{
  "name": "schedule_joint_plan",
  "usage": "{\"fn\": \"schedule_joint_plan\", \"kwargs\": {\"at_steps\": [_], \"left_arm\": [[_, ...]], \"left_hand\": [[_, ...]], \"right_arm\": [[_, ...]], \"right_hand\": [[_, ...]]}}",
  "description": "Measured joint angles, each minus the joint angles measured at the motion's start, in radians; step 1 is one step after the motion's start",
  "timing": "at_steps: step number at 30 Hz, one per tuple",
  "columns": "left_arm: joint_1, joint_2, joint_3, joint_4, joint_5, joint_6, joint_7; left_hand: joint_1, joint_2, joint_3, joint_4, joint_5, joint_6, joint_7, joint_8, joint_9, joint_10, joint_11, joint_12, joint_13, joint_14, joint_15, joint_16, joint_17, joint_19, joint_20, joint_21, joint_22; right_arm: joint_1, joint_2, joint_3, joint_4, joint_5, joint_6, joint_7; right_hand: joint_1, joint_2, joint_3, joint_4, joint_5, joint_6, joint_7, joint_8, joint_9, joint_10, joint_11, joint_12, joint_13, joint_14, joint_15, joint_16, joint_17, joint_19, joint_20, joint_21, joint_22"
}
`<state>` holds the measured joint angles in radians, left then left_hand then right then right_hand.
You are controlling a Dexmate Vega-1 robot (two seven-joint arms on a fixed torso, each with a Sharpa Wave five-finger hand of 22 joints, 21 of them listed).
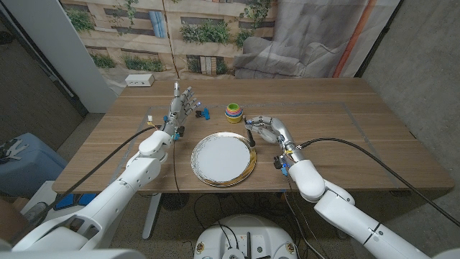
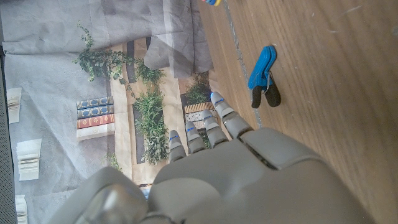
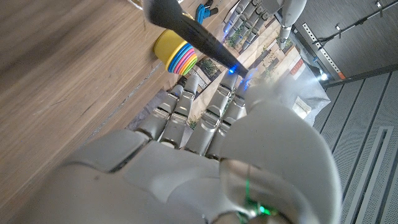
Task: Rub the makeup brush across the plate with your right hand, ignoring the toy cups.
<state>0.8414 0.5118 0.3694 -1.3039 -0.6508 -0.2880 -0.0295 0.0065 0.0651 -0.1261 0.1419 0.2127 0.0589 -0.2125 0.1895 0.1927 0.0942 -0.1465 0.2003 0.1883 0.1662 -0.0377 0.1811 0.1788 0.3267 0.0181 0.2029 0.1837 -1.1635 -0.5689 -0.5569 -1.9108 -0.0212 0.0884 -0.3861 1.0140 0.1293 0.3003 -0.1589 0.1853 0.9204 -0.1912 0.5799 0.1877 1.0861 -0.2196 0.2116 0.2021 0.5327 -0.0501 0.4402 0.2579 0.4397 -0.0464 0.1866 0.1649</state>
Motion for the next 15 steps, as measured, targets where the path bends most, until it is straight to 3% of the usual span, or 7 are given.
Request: {"fn": "schedule_joint_plan", "kwargs": {"at_steps": [15], "left_arm": [[0.000, 0.000, 0.000, 0.000, 0.000, 0.000, 0.000]], "left_hand": [[0.000, 0.000, 0.000, 0.000, 0.000, 0.000, 0.000, 0.000, 0.000, 0.000, 0.000, 0.000, 0.000, 0.000, 0.000, 0.000, 0.000, 0.000, 0.000, 0.000, 0.000]], "right_arm": [[0.042, 0.067, -0.065, 0.059, -0.058, -0.012, -0.043]], "right_hand": [[0.000, 0.000, 0.000, 0.000, 0.004, 0.000, 0.000, -0.006, -0.003, 0.000, 0.000, 0.000, 0.000, 0.000, 0.000, 0.000, 0.000, -0.022, 0.000, -0.006, -0.002]]}}
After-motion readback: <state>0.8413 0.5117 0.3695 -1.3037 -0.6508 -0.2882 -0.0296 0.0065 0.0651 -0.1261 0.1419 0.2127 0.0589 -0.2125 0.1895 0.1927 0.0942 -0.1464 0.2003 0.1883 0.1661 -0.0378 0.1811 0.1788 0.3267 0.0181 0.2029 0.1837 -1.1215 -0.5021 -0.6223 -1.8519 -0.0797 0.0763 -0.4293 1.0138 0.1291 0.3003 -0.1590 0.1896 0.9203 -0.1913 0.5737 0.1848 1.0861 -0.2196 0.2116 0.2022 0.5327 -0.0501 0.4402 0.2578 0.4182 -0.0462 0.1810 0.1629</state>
